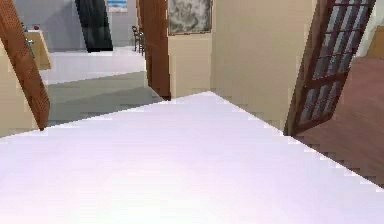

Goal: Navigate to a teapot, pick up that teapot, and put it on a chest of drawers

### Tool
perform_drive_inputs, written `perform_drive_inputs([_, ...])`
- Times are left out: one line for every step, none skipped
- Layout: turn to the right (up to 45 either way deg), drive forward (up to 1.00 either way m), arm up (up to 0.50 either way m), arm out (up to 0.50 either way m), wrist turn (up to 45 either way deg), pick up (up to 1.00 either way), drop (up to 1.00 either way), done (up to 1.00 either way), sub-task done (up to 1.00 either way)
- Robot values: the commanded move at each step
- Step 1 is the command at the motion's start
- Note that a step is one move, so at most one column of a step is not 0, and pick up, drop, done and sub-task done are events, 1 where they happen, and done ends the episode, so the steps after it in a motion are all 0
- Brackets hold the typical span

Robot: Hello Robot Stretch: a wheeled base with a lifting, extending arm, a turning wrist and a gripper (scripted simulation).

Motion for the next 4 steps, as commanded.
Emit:
perform_drive_inputs([45.0, 0.0, 0.0, 0.0, 0.0, 0.0, 0.0, 0.0, 0.0])
perform_drive_inputs([15.0, 0.0, 0.0, 0.0, 0.0, 0.0, 0.0, 0.0, 0.0])
perform_drive_inputs([0.0, 0.05, 0.0, 0.0, 0.0, 0.0, 0.0, 0.0, 0.0])
perform_drive_inputs([-45.0, 0.0, 0.0, 0.0, 0.0, 0.0, 0.0, 0.0, 0.0])
